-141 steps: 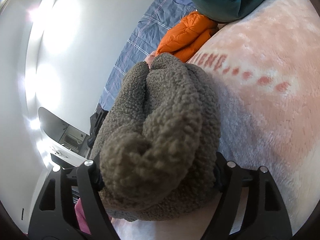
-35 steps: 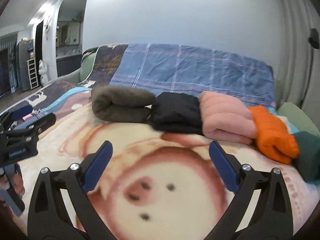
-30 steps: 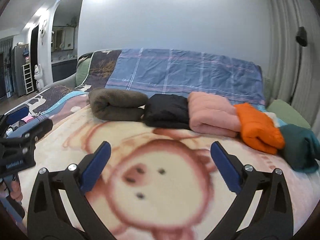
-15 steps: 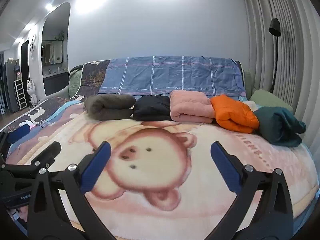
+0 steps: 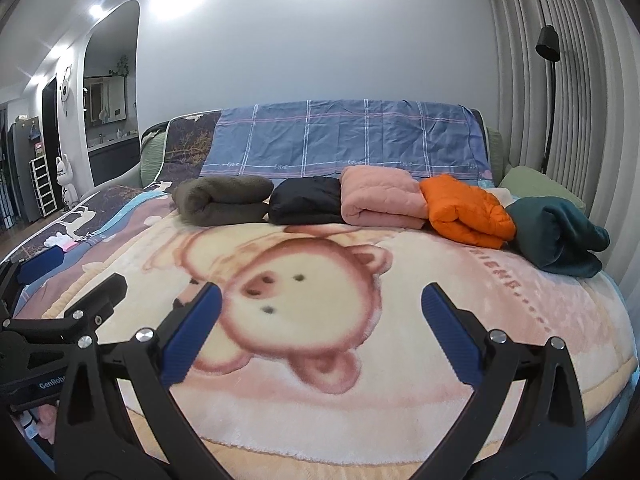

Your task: Fold large clothes

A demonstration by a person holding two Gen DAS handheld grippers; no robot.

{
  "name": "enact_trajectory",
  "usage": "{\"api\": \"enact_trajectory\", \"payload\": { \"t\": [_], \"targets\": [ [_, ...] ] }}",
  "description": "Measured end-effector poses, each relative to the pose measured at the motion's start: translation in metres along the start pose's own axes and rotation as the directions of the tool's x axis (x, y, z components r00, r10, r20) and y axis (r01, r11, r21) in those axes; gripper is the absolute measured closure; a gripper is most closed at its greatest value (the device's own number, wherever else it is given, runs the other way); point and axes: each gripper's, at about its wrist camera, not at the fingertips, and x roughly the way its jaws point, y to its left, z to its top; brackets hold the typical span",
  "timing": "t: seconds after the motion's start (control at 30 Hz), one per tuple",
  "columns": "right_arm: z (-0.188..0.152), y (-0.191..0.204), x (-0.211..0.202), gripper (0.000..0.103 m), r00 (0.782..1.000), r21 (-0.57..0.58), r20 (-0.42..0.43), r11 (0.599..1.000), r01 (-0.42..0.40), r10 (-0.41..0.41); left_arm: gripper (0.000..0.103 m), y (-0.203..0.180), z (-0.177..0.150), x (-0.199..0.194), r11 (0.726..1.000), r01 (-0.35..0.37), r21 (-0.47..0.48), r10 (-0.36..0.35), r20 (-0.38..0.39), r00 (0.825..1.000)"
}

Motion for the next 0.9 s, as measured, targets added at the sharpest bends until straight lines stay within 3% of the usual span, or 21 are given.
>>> {"api": "enact_trajectory", "payload": {
  "t": [0.3, 0.9],
  "targets": [
    [-0.006, -0.007, -0.002, 0.002, 0.999, 0.018, -0.007, 0.999, -0.036, 0.036, 0.001, -0.006, -0.001, 0.002, 1.0, -0.027, -0.005, 0.027, -0.036, 0.999],
    [-0.012, -0.016, 0.003, 0.002, 0.999, 0.05, -0.026, 0.998, -0.025, 0.026, 0.001, -0.015, -0.004, 0.006, 0.997, -0.073, 0.002, 0.073, -0.07, 0.995]
  ]
}}
